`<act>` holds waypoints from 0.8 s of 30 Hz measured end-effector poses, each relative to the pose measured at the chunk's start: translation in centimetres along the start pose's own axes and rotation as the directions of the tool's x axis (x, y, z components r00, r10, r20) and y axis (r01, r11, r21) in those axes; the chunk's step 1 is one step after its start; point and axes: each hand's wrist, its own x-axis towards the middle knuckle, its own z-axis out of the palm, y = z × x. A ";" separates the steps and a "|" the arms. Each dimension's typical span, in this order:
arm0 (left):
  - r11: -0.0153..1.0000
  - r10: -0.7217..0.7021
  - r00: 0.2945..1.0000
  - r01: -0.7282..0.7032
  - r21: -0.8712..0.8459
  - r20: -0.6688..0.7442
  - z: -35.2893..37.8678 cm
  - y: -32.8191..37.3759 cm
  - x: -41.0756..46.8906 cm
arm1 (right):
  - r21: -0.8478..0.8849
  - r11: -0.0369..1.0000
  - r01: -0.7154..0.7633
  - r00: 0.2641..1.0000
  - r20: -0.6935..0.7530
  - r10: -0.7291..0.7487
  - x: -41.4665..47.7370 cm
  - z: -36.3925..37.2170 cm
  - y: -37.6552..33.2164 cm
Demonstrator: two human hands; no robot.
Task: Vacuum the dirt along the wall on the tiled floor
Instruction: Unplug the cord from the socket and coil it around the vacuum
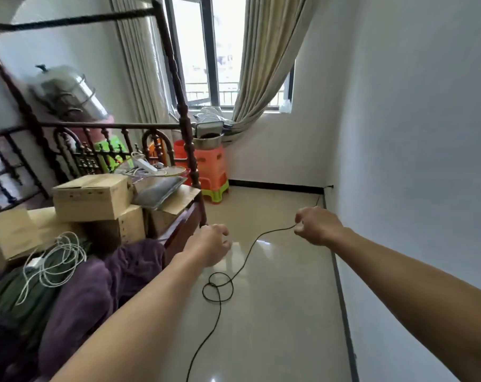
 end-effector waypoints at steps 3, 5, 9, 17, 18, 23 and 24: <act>1.000 0.022 0.999 -0.022 0.021 -0.032 -0.8 1.3 5.7 | 0.004 1.000 -0.011 1.000 -0.012 0.012 5.2 -1.0 1.6; 0.999 0.034 0.999 -0.033 0.026 -0.032 -1.3 1.6 10.0 | -0.004 1.000 -0.019 1.000 -0.024 0.019 9.1 -1.3 2.5; 0.998 0.067 0.997 -0.067 0.000 -0.033 -1.6 2.0 20.2 | -0.004 0.998 -0.065 0.996 -0.061 0.064 17.8 -2.1 4.5; 0.988 0.145 0.987 -0.148 0.039 0.074 -1.8 4.6 40.1 | 0.033 0.979 -0.202 0.977 -0.058 0.204 33.4 -4.6 9.6; 0.985 0.163 0.982 -0.167 0.037 0.091 -1.5 5.3 42.3 | 0.031 0.975 -0.220 0.973 -0.060 0.222 35.1 -4.8 10.5; 0.970 0.231 0.964 -0.238 0.039 0.133 1.0 8.9 54.2 | 0.063 0.953 -0.296 0.953 -0.039 0.299 45.0 -3.7 15.7; 0.969 0.236 0.962 -0.244 0.041 0.137 1.6 9.7 56.8 | 0.069 0.951 -0.302 0.952 -0.029 0.304 47.3 -3.2 16.9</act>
